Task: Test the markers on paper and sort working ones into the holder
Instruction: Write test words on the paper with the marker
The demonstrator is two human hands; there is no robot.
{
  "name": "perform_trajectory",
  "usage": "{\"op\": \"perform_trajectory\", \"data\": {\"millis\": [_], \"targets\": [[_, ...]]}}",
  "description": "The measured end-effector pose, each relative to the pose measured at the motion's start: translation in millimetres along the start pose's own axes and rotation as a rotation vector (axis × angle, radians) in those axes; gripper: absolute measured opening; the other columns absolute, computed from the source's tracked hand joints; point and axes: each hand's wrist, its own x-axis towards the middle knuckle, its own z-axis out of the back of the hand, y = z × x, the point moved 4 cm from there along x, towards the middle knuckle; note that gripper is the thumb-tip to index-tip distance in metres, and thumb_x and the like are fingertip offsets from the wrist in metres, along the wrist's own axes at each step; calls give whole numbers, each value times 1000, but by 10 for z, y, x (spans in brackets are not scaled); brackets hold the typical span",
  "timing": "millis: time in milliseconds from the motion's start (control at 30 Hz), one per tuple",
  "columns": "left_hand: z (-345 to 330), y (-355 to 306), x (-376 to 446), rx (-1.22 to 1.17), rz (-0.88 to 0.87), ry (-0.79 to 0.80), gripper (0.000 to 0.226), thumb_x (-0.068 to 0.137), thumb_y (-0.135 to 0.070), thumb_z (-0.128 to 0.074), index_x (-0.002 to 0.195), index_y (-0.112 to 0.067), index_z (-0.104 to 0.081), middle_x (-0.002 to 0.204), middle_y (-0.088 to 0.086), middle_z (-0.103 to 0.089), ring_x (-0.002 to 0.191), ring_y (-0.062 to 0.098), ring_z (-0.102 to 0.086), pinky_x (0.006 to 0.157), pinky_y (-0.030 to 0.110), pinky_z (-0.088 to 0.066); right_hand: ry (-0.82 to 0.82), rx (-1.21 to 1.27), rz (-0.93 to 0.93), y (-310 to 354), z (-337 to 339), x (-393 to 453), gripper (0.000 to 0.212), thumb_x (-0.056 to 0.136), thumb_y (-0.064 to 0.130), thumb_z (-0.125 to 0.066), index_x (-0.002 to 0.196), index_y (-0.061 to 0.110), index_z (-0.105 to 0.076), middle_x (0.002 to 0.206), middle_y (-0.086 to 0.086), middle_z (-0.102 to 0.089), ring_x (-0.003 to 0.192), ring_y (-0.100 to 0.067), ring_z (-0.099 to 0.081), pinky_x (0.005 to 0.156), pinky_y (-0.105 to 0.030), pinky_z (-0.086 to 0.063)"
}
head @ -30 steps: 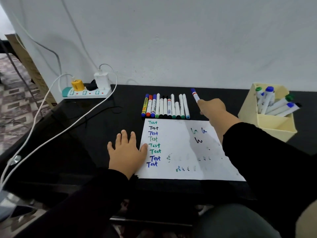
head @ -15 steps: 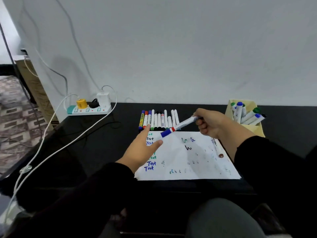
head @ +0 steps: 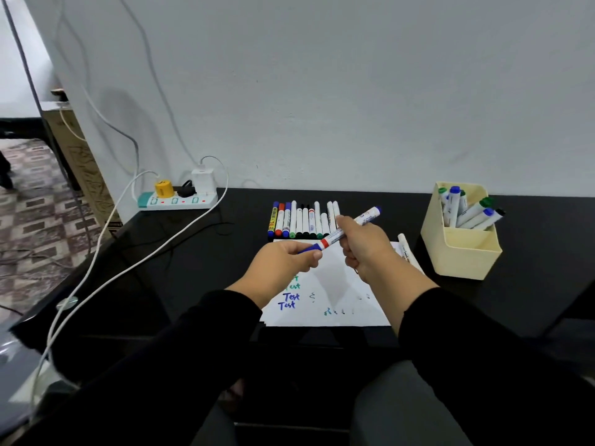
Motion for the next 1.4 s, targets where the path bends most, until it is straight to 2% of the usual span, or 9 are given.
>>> {"op": "perform_trajectory", "data": {"millis": [100, 333, 533, 633, 733, 867, 1067, 1267, 1400], "targets": [[33, 33, 14, 16, 39, -8, 9, 90, -26, -60, 96, -20, -62, 77, -8, -66, 75, 5, -61, 77, 21, -47, -40, 68, -34, 7, -46, -33, 28, 94, 27, -52, 68, 17, -47, 50, 2, -33, 43, -11, -22, 40, -22, -22], [96, 28, 28, 78, 24, 17, 14, 91, -28, -58, 101, -19, -62, 85, -8, -68, 89, 10, -64, 90, 28, -48, -66, 60, -140, -65, -156, -37, 29, 94, 32, -46, 70, 16, -45, 54, 1, -32, 45, -11, -23, 41, -23, -23], [78, 20, 34, 295, -2, 37, 18, 91, -36, -57, 97, -21, -63, 89, -6, -67, 94, 17, -63, 84, 31, -49, -96, -37, -80, -130, -230, 41, 29, 90, 34, -57, 104, 10, -57, 66, -1, -46, 52, -11, -36, 46, -24, -30], [78, 36, 42, 324, -1, 56, 23, 92, -37, -54, 96, -18, -65, 77, -9, -63, 76, 5, -60, 71, 19, -45, -61, -37, -94, -126, -240, 42, 14, 91, 23, -50, 87, 9, -51, 59, -2, -40, 47, -12, -30, 42, -23, -27], [98, 40, 59, 271, 15, 71, 24, 91, -34, -56, 90, -13, -67, 74, -5, -64, 70, 6, -61, 80, 24, -49, -27, -19, -101, -128, -253, 61, 19, 92, 20, -47, 74, 13, -43, 54, -2, -35, 43, -11, -26, 40, -20, -25], [115, 115, 54, 158, 80, 105, 21, 90, -30, -60, 76, -14, -66, 71, -1, -65, 67, 9, -62, 79, 25, -52, 2, 20, -106, -196, -319, 47, 18, 92, 18, -47, 75, 13, -46, 51, -1, -36, 43, -11, -27, 42, -21, -26], [154, 185, -13, -74, 200, 138, 25, 92, -32, -55, 85, -11, -67, 68, 0, -61, 66, 11, -62, 76, 23, -53, 69, 52, -62, -202, -432, 114, 17, 93, 17, -49, 77, 13, -45, 53, -2, -37, 45, -12, -29, 44, -23, -27], [140, 189, 57, 163, 109, -23, 19, 92, -33, -56, 90, -18, -68, 76, -11, -65, 76, 7, -62, 68, 17, -44, -31, -93, -79, -197, -468, 217, 15, 89, 21, -49, 98, 10, -52, 65, -4, -41, 54, -13, -32, 46, -25, -29], [85, 150, 66, 275, 81, 11, 20, 90, -33, -59, 94, -17, -70, 91, -3, -68, 89, 16, -62, 79, 26, -47, -75, -124, -95, -188, -416, 230, 24, 89, 22, -49, 109, 10, -52, 69, -4, -43, 57, -13, -34, 47, -25, -30]]}}
